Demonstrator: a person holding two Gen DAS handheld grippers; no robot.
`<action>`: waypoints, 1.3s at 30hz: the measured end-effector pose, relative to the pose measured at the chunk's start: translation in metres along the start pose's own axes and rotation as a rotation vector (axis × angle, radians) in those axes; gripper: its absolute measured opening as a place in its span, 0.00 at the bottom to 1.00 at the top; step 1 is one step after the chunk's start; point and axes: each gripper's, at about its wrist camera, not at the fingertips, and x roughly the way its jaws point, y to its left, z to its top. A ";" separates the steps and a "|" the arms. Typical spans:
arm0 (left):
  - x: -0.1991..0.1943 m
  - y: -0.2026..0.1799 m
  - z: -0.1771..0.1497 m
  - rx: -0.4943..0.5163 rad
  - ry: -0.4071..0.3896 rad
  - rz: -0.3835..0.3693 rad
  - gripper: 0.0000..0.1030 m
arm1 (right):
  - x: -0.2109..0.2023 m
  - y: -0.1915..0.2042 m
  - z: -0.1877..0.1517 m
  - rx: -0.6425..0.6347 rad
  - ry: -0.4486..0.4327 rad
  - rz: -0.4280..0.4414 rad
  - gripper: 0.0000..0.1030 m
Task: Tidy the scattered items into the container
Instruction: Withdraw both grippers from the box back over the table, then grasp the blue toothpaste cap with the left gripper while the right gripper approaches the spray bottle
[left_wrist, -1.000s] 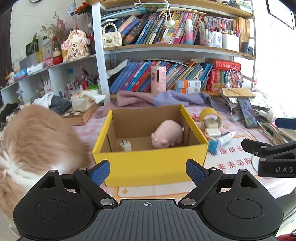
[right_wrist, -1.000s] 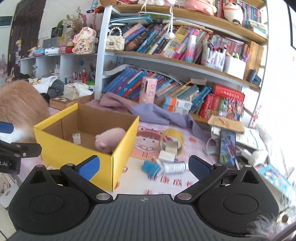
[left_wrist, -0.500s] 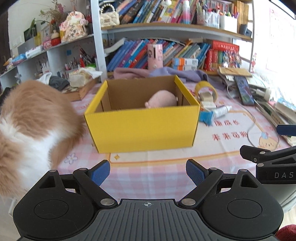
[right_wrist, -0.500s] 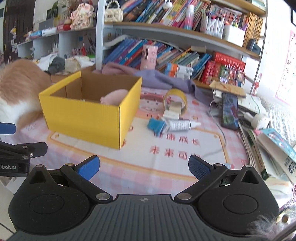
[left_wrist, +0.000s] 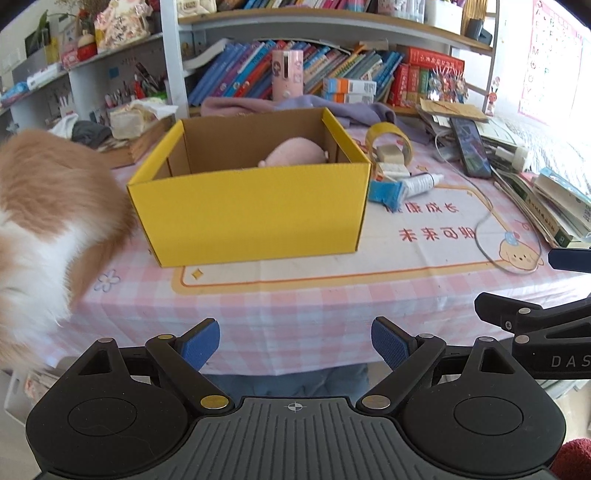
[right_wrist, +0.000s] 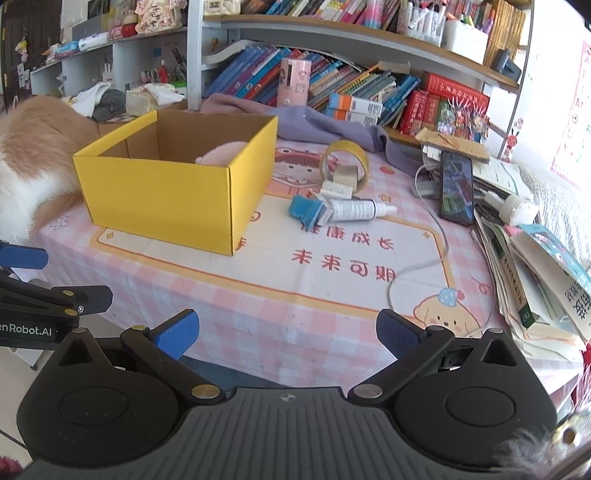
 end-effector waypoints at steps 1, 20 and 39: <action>0.001 -0.001 0.000 -0.001 0.004 -0.001 0.89 | 0.001 -0.001 0.000 0.003 0.004 0.000 1.00; 0.021 -0.036 0.010 0.070 0.061 -0.059 0.89 | 0.010 -0.029 -0.003 0.017 0.057 -0.038 1.00; 0.046 -0.092 0.041 0.199 0.008 -0.150 0.88 | 0.021 -0.090 0.005 0.129 0.041 -0.095 0.93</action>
